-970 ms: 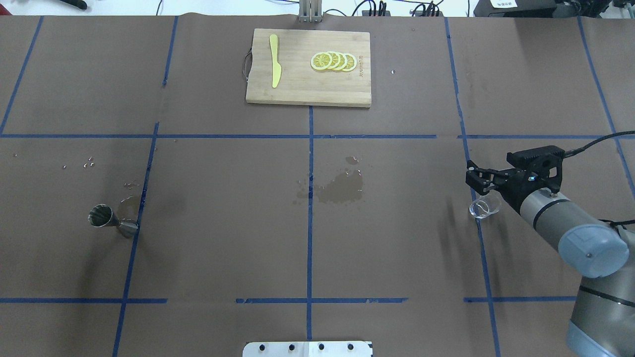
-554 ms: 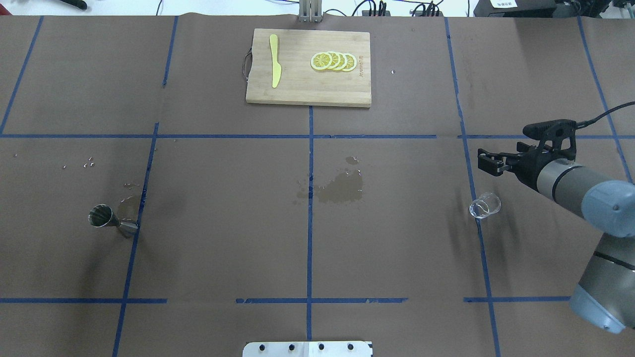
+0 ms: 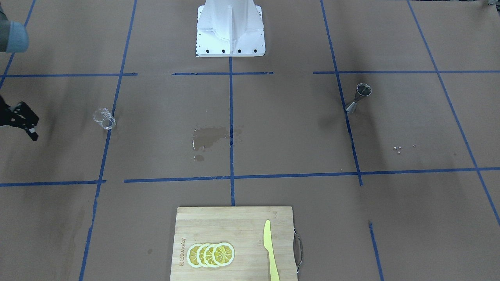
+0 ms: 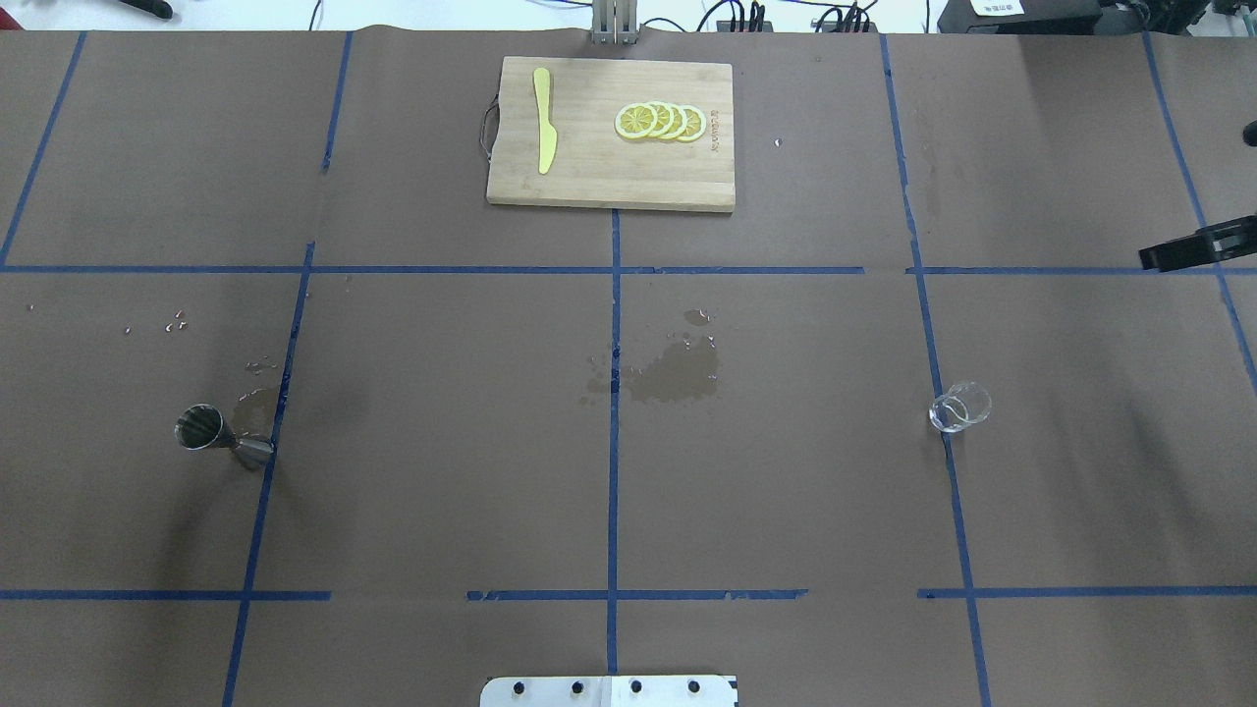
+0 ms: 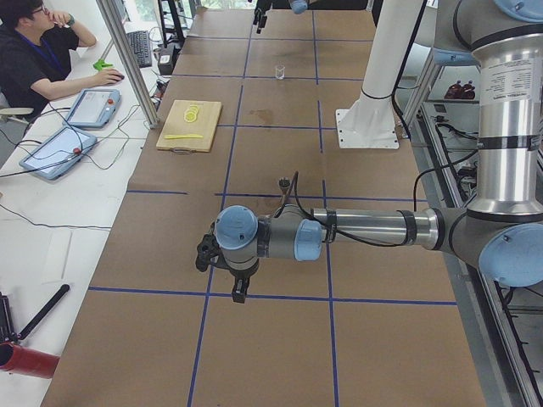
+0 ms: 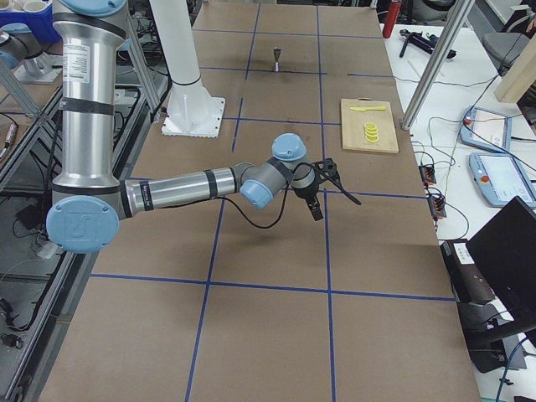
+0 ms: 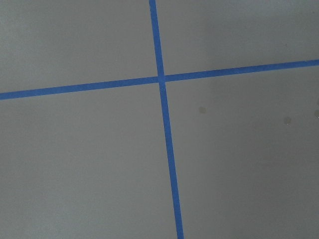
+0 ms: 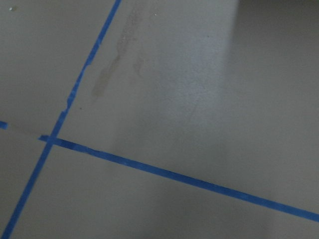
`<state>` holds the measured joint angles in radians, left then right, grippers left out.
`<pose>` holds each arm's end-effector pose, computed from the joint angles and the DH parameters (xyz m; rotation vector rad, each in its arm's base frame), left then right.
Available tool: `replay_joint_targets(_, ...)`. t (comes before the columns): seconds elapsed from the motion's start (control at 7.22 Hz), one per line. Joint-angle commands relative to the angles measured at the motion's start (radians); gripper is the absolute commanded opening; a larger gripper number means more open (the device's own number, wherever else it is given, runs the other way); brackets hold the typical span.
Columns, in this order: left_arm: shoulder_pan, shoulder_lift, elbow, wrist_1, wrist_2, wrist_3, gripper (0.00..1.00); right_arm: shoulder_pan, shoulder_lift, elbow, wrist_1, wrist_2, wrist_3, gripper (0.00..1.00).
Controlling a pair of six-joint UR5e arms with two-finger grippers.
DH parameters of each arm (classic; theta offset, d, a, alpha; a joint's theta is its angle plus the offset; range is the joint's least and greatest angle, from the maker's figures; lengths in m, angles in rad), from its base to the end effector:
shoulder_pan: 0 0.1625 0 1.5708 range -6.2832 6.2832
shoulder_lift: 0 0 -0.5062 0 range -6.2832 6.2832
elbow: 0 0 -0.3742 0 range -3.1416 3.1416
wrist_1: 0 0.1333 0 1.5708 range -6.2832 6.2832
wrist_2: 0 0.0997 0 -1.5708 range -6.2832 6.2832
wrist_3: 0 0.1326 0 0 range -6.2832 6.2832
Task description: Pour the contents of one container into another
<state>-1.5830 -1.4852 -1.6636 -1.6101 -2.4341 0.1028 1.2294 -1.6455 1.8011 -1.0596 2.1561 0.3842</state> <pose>-0.0378 -0.4341 0.7456 0.0932 0.8596 0.1050 -0.1037 -0.4711 0.6345 0.4051 -0.7558 -0.1549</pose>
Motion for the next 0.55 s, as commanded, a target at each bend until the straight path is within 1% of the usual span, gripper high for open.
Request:
replay_joint_targets(0.0,0.000,0.002,-0.001,-0.007,0.001,0.000,1.00,0.216,0.001,0.006,-0.364,0.131,-0.380,1.00)
replay_joint_targets(0.14,0.000,0.003,-0.001,-0.007,0.001,0.000,1.00,0.248,0.006,0.004,-0.511,0.133,-0.484,1.00)
replay_joint_targets(0.28,0.000,0.002,-0.002,-0.007,-0.003,-0.002,1.00,0.274,0.006,0.001,-0.592,0.133,-0.514,1.00)
replay_joint_targets(0.42,0.000,0.000,-0.001,-0.007,-0.003,-0.005,1.00,0.281,-0.003,0.000,-0.621,0.133,-0.515,1.00)
